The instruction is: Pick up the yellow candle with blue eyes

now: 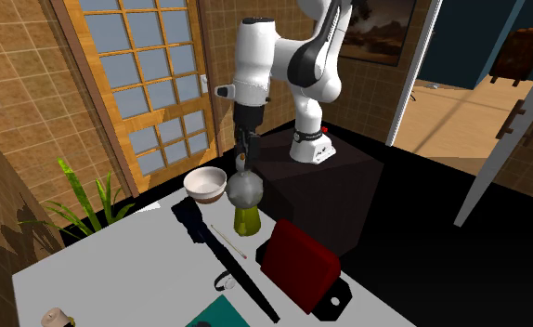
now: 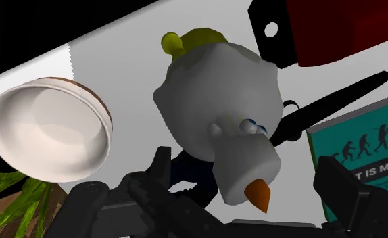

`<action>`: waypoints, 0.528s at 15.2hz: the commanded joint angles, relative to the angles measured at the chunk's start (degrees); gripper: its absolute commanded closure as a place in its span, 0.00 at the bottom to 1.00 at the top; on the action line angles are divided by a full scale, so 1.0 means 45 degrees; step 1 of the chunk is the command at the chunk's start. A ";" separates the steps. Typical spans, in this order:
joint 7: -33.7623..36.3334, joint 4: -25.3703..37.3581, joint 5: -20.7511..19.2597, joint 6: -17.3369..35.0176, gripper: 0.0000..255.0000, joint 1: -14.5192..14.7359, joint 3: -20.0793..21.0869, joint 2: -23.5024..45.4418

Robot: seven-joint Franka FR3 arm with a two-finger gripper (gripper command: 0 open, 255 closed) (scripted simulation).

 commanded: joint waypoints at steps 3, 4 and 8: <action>-0.0004 -0.0079 -0.0007 0.0137 1.00 -0.0008 0.0013 0.0053; -0.0006 -0.0081 -0.0005 0.0135 1.00 -0.0007 0.0011 0.0048; -0.0007 -0.0080 -0.0004 0.0132 1.00 -0.0007 0.0010 0.0047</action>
